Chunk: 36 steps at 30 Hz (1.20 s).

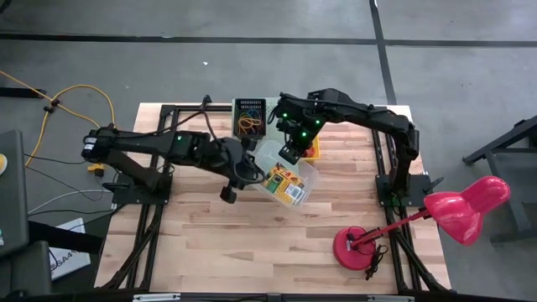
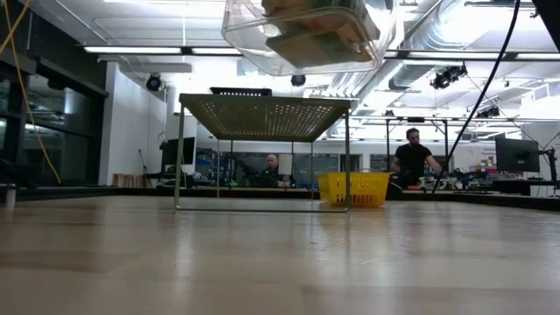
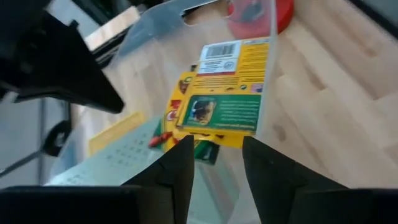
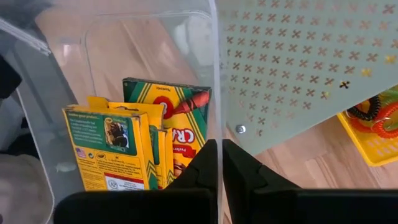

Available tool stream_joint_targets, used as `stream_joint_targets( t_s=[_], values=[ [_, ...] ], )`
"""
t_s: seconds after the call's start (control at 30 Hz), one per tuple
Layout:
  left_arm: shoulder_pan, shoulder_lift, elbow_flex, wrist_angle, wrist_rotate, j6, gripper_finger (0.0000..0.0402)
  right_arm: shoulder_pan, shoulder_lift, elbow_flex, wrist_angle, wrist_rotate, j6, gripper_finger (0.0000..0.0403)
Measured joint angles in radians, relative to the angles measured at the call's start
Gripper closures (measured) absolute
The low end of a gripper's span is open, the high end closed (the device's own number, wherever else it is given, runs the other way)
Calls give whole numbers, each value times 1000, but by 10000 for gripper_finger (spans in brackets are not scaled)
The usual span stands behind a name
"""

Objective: Pick & Place Office Desk Supplies
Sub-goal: Put the transparent bin with sorted crayon boxes on the shelf

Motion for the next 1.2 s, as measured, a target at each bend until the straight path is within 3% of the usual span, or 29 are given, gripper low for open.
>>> stream_joint_targets(
  t_s=[0.2,0.6,1.2],
  values=[
    [27,7,0,-31,81,-30,272,16,0,0,1,6,-7,399],
    [19,7,0,-29,138,-53,272,16,0,0,1,26,-13,399],
    [19,13,84,-132,141,-99,272,15,0,0,10,28,-11,399]
  ],
)
